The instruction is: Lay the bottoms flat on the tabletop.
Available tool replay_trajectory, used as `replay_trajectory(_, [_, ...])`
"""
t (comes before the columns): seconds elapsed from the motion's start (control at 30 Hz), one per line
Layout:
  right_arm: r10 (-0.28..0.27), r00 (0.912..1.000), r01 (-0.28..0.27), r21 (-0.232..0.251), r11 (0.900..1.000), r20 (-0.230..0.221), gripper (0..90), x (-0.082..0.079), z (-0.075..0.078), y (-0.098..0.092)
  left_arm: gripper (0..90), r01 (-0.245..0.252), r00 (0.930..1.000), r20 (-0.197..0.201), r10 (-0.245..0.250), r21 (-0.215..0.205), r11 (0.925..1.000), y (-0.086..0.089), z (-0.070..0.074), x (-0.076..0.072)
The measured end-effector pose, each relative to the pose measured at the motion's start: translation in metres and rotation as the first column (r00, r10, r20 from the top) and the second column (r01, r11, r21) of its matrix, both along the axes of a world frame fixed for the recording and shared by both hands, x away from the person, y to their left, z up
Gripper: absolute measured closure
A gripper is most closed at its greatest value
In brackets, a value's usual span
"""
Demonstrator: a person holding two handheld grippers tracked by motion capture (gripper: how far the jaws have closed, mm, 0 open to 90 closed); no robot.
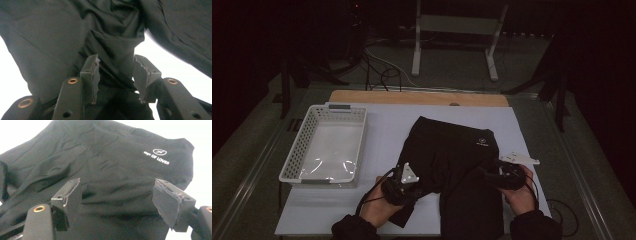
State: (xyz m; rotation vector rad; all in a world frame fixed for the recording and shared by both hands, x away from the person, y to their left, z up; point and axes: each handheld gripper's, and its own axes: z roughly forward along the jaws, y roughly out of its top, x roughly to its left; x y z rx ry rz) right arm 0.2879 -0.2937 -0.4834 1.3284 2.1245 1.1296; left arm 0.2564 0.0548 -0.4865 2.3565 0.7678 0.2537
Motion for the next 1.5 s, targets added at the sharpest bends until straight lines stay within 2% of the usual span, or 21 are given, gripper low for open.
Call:
replay_trajectory(0.1, [0.0, 1.0, 0.0, 0.001, 1.0, 0.0, 24.4, 0.0, 0.0, 0.0, 53.9, 0.014, 0.9998, -0.017, -0.014, 0.019, 0.9997, -0.003, -0.007, -0.004])
replay_trajectory(0.23, [0.002, 1.0, -0.002, -0.001, 1.0, -0.001, 24.5, 0.0, 0.0, 0.0, 53.3, 0.015, 0.9999, -0.001, -0.015, 0.095, 0.9954, -0.01, -0.016, -0.005])
replay_trajectory(0.3, [0.002, 1.0, -0.002, 0.0, 1.0, 0.001, 24.5, 0.0, 0.0, 0.0, 64.0, 0.025, 0.9997, -0.003, -0.025, 0.113, 0.9933, -0.01, -0.016, -0.004])
replay_trajectory(0.37, [0.001, 1.0, -0.001, 0.003, 1.0, 0.0, 24.5, 0.0, 0.0, 0.0, 76.6, 0.038, 0.9991, -0.022, -0.037, 0.092, 0.995, -0.008, -0.014, -0.004])
replay_trajectory(0.43, [0.002, 1.0, -0.002, 0.003, 1.0, -0.001, 24.4, 0.0, 0.0, -0.001, 85.1, 0.05, 0.9984, -0.028, -0.048, 0.088, 0.9949, -0.006, -0.012, -0.004])
replay_trajectory(0.53, [0.0, 1.0, 0.0, 0.0, 1.0, 0.001, 24.4, 0.0, 0.0, 0.0, 88.3, 0.087, 0.9951, -0.052, -0.084, 0.055, 0.9947, -0.004, -0.008, -0.007])
replay_trajectory(0.73, [0.0, 1.0, 0.0, 0.003, 1.0, 0.002, 24.5, 0.0, 0.0, -0.001, 88.9, 0.166, 0.9841, -0.068, -0.164, 0.028, 0.9857, -0.01, 0.001, -0.024])
replay_trajectory(0.8, [0.0, 1.0, 0.0, 0.002, 1.0, 0.002, 24.5, 0.0, 0.0, 0.0, 88.9, 0.192, 0.9783, -0.081, -0.191, 0.002, 0.9814, -0.012, 0.004, -0.03])
replay_trajectory(0.97, [0.004, 1.0, -0.004, -0.003, 1.0, 0.0, 24.4, 0.0, 0.0, 0.001, 88.9, 0.258, 0.9582, -0.118, -0.26, -0.034, 0.9655, -0.019, 0.005, -0.041])
replay_trajectory(1.1, [0.005, 1.0, -0.005, -0.003, 1.0, 0.0, 24.5, 0.0, 0.0, 0.001, 88.9, 0.304, 0.9406, -0.143, -0.308, -0.045, 0.9515, -0.027, 0.002, -0.045])
replay_trajectory(1.13, [0.005, 1.0, -0.005, -0.003, 1.0, 0.0, 24.4, 0.0, 0.0, 0.001, 88.9, 0.304, 0.9406, -0.143, -0.308, -0.045, 0.9515, -0.027, 0.002, -0.045])
replay_trajectory(1.17, [0.004, 1.0, -0.004, 0.0, 1.0, -0.001, 24.5, 0.0, 0.0, 0.001, 88.9, 0.326, 0.931, -0.155, -0.331, -0.052, 0.9438, -0.03, 0.001, -0.047])
replay_trajectory(1.2, [0.003, 1.0, -0.003, 0.0, 1.0, 0.0, 24.5, 0.0, 0.0, 0.001, 88.9, 0.326, 0.931, -0.155, -0.331, -0.052, 0.9438, -0.03, 0.001, -0.047])
replay_trajectory(1.23, [0.003, 1.0, -0.003, 0.0, 1.0, 0.0, 24.5, 0.0, 0.0, 0.001, 88.9, 0.338, 0.9251, -0.163, -0.343, -0.058, 0.9393, -0.032, 0.001, -0.049])
replay_trajectory(1.3, [0.003, 1.0, -0.003, 0.0, 1.0, 0.0, 24.5, 0.0, 0.0, 0.001, 88.9, 0.373, 0.908, -0.175, -0.381, -0.077, 0.9247, -0.038, 0.0, -0.052])
replay_trajectory(1.33, [0.003, 1.0, -0.003, 0.0, 1.0, 0.0, 24.4, 0.0, 0.0, 0.001, 88.8, 0.38, 0.9042, -0.178, -0.388, -0.081, 0.9216, -0.04, 0.0, -0.054])
replay_trajectory(1.37, [0.004, 1.0, -0.004, 0.0, 1.0, 0.0, 24.5, 0.0, 0.0, 0.001, 88.8, 0.398, 0.8947, -0.183, -0.407, -0.085, 0.9133, -0.042, 0.0, -0.055])
replay_trajectory(1.43, [0.001, 1.0, -0.001, 0.0, 1.0, 0.0, 24.5, 0.0, 0.0, 0.001, 88.6, 0.42, 0.8833, -0.187, -0.43, -0.094, 0.9029, -0.044, 0.0, -0.057])
replay_trajectory(1.47, [0.001, 1.0, -0.001, 0.001, 1.0, 0.0, 24.5, 0.0, 0.0, 0.001, 88.0, 0.425, 0.8811, -0.184, -0.436, -0.098, 0.9001, -0.044, 0.0, -0.057])
replay_trajectory(1.5, [0.0, 1.0, 0.0, 0.002, 1.0, -0.001, 24.4, 0.0, 0.0, 0.001, 86.5, 0.417, 0.8859, -0.176, -0.429, -0.102, 0.9032, -0.044, 0.0, -0.056])
